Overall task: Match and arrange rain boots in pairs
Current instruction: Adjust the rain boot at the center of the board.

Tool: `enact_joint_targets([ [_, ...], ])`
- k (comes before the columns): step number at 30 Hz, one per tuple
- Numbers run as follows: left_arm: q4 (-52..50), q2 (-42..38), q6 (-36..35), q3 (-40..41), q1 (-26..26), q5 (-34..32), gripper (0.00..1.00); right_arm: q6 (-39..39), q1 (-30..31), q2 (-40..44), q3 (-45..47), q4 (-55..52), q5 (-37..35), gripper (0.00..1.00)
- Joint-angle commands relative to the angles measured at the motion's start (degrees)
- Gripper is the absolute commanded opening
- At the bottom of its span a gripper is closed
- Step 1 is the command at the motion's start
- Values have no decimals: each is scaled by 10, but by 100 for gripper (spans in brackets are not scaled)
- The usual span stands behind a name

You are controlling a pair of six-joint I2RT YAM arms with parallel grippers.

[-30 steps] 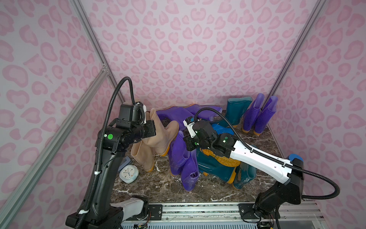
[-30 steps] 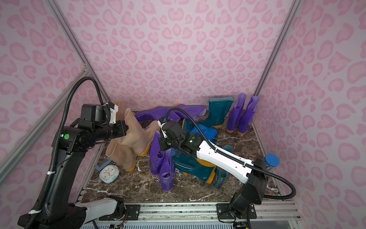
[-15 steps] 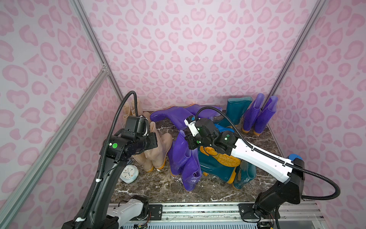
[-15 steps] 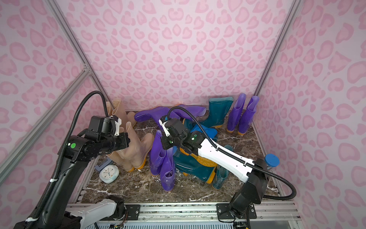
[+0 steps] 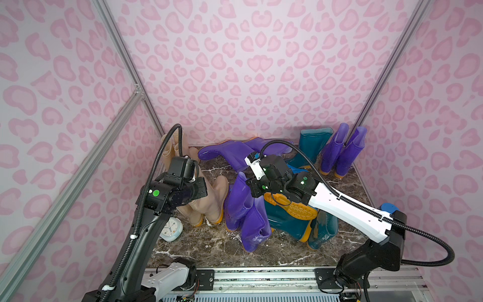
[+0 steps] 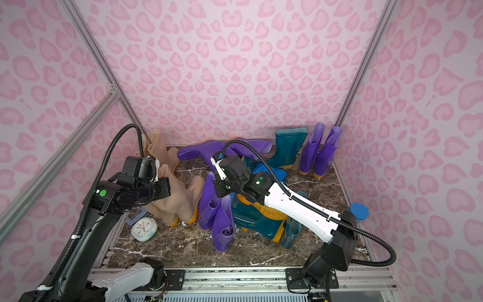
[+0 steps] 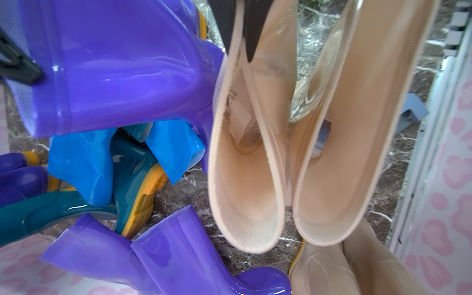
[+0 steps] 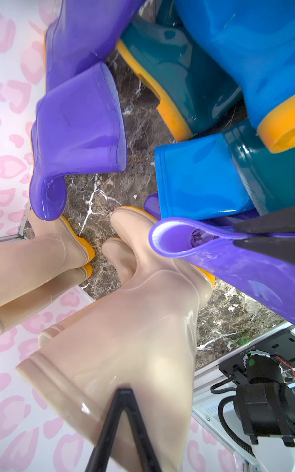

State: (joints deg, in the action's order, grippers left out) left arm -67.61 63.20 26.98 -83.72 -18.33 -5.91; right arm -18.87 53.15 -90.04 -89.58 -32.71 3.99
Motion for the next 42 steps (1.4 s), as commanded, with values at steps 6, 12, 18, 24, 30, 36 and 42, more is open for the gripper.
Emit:
enact_joint_targets([
  [6, -41, -2, -43, -53, 2, -46, 2, 29, -10, -3, -24, -11, -56, 0],
  [12, -55, 9, -58, -92, 7, -58, 2, 48, -32, 5, -8, -30, -27, 0],
  [18, 16, 21, -17, -7, 8, 55, 2, 46, -24, 16, 12, -12, 9, 0],
  [24, 99, 19, 26, 69, 2, 53, 2, 40, 0, 0, 2, 2, 12, 0],
  [30, 89, 45, 10, 44, -15, 33, 2, 45, -5, 4, 6, 9, 17, 0],
  [36, 102, 70, 5, 50, -19, 69, 6, 37, -8, -7, 18, 39, 69, 0],
  [42, 83, 48, -8, 34, -20, 106, 42, 41, -11, -18, 15, 35, 65, 0],
])
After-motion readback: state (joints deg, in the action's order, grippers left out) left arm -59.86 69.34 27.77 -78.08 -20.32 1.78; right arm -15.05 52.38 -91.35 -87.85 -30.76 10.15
